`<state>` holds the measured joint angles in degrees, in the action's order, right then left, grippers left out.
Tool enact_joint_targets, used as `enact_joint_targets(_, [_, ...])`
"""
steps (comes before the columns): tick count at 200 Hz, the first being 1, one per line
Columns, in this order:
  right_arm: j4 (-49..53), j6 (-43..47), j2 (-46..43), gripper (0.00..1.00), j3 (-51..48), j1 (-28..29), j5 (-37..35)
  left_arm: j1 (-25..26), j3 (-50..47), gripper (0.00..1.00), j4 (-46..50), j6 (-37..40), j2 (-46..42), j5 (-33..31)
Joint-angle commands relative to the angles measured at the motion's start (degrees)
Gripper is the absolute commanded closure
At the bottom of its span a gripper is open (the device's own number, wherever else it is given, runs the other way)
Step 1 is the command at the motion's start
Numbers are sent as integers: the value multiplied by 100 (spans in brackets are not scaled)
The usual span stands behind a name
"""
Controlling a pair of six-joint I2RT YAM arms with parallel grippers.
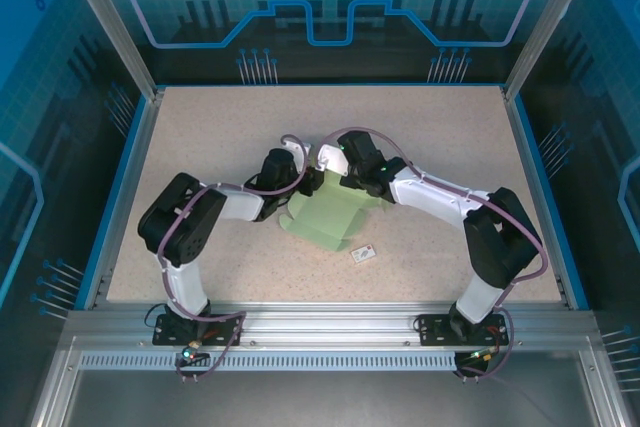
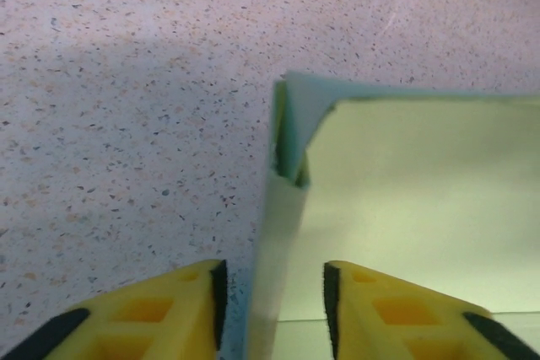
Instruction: Fold the paper box
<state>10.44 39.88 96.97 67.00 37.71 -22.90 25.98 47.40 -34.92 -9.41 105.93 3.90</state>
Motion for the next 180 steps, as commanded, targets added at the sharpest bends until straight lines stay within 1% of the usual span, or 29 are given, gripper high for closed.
enact_joint_targets(1, [-198, 40, -162, 100, -95, -1, -15, -157, -158, 56, -236, -212, -423, 358])
enact_joint_targets(24, [-470, 198, -152, 100, -163, 23, -142, -349, -270, 49, -234, -525, -734, 678])
enact_joint_targets(56, [-1072, 551, -119, 100, -351, 121, -365, -741, -287, 46, 24, -1021, -1097, 1040])
enact_joint_targets(71, [-1402, 759, -67, 100, -450, 185, -492, -877, -215, 45, 216, -1161, -1240, 1103])
enact_joint_targets(88, [-1803, 973, -5, 100, -590, 252, -595, -927, -2, 43, 688, -1175, -1319, 1080])
enact_joint_targets(140, [-2931, 1495, 205, 100, -995, 459, -805, -937, 835, 38, 1768, -1218, -994, 1185])
enact_joint_targets(180, [-3270, 1654, 414, 100, -1118, 535, -929, -937, 1314, 37, 2401, -1120, -592, 1263])
